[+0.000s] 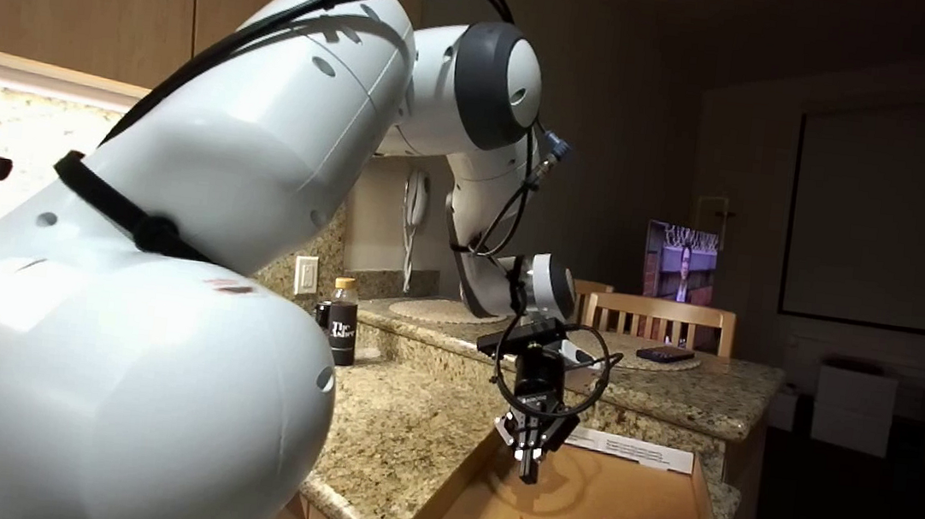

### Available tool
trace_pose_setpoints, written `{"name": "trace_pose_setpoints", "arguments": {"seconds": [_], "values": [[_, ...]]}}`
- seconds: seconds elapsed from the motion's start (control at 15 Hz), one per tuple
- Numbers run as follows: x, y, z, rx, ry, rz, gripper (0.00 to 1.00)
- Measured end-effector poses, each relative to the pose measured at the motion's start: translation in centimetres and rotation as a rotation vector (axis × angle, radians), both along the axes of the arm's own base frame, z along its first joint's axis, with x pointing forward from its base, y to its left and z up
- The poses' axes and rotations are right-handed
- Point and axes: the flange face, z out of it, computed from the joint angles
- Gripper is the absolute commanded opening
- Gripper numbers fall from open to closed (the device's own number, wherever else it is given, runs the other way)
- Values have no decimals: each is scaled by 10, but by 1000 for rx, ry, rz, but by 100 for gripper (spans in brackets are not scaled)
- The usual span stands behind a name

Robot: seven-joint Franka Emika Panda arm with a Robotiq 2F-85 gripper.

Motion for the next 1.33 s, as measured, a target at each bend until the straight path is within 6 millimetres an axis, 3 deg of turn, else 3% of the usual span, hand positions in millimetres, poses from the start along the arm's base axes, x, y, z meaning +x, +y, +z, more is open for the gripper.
{"name": "trace_pose_setpoints", "arguments": {"seconds": [0.2, 0.47, 0.67, 0.8, 1.13, 1.27, 1.33], "values": [[7, -17, 23, 39, -13, -91, 42], [14, -72, 64, 124, -63, -287, 67], [9, -110, 79, 193, -96, -437, 88], [2, -123, 68, 242, -113, -538, 100], [-35, -138, 2, 317, -188, -765, 100], [-54, -153, -6, 330, -211, -856, 100], [-63, -162, -2, 341, -218, -901, 100]]}}
